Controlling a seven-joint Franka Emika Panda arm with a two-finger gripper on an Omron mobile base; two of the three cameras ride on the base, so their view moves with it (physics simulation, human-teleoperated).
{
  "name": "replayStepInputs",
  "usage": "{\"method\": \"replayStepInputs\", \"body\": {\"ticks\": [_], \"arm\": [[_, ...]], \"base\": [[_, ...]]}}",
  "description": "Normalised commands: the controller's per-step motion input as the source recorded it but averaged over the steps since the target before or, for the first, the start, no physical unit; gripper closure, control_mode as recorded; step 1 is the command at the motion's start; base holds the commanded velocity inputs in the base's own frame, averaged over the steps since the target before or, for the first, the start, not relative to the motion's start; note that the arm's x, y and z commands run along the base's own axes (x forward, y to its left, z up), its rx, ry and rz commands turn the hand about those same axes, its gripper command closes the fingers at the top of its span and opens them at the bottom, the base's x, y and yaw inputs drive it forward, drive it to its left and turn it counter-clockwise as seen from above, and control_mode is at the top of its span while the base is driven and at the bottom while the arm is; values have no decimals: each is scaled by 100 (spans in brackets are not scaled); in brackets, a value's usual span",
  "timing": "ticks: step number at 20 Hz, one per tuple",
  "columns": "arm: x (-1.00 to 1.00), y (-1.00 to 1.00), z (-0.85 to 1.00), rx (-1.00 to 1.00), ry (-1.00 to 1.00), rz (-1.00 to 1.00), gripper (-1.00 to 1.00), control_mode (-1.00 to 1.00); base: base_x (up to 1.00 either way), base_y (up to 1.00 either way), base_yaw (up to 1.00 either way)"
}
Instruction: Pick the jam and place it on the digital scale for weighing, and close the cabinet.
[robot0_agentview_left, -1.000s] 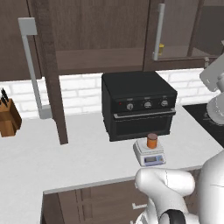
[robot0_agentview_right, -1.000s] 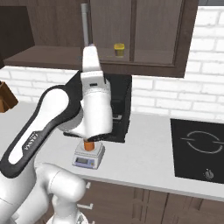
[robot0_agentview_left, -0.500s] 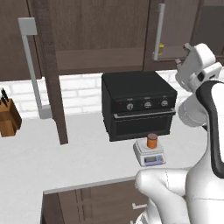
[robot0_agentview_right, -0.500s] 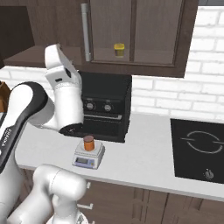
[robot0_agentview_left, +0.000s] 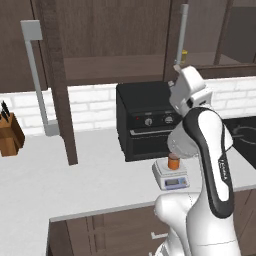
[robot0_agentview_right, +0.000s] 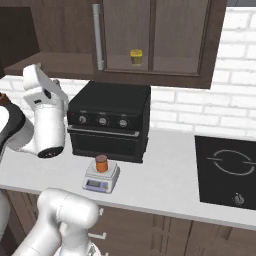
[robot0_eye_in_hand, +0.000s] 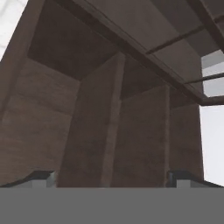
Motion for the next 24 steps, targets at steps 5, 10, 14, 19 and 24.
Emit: {"method": "replayStepInputs", "body": {"ticks": [5,10,14,19,24], "arm": [[4,93,-70,11,-1,0,-100,-100],[14,98,-48,2,-1,0,-100,-100],[31,82,-40,2,-3,0,-100,-100],[34,82,-47,0,-1,0,-100,-100],[5,-11,-43,5,-11,1,-100,-100]], "base": [[0,0,0],[0,0,0],[0,0,0],[0,0,0],[0,0,0]]}}
